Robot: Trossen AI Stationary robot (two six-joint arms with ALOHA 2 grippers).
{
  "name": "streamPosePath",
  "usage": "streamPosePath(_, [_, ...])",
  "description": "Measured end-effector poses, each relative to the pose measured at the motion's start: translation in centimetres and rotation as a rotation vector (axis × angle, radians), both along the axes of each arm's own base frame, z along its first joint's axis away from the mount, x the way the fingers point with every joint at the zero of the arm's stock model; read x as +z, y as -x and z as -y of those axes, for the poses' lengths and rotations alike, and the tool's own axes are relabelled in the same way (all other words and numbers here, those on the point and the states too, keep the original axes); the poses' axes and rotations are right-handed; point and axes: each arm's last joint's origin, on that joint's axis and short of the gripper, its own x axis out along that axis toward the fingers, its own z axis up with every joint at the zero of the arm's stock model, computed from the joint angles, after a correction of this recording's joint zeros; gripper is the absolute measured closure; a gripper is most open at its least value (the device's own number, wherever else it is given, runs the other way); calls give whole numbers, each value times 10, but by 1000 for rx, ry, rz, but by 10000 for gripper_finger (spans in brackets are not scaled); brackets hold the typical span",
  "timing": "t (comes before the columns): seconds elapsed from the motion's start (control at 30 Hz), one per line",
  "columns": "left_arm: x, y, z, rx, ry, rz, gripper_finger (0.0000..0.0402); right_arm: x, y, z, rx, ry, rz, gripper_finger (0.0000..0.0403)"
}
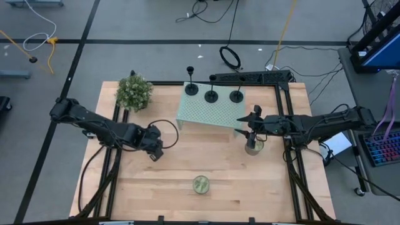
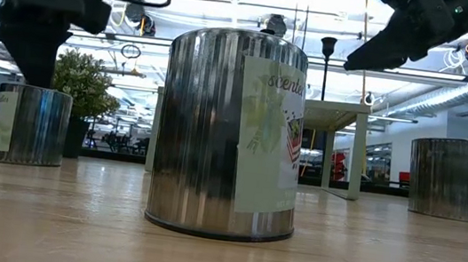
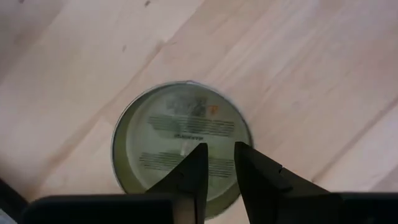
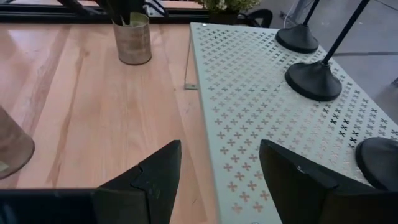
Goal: Pick & Place candle stick holders
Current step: Put the left scented candle on the shelf
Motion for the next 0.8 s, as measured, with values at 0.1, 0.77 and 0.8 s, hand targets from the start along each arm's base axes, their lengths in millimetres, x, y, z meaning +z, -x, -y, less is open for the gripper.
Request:
streamPosePath(0.1, [6, -3, 1, -22, 2, 17, 316, 0, 0, 0, 0, 0, 0, 193])
streamPosePath(0.77, [-4, -22, 6, -52, -33, -21, 316, 0, 0, 0, -16, -33, 7, 193])
streamPosePath(0.8, [-8, -22, 6, -53, -37, -36, 316, -1, 0, 0, -16, -33, 9, 193])
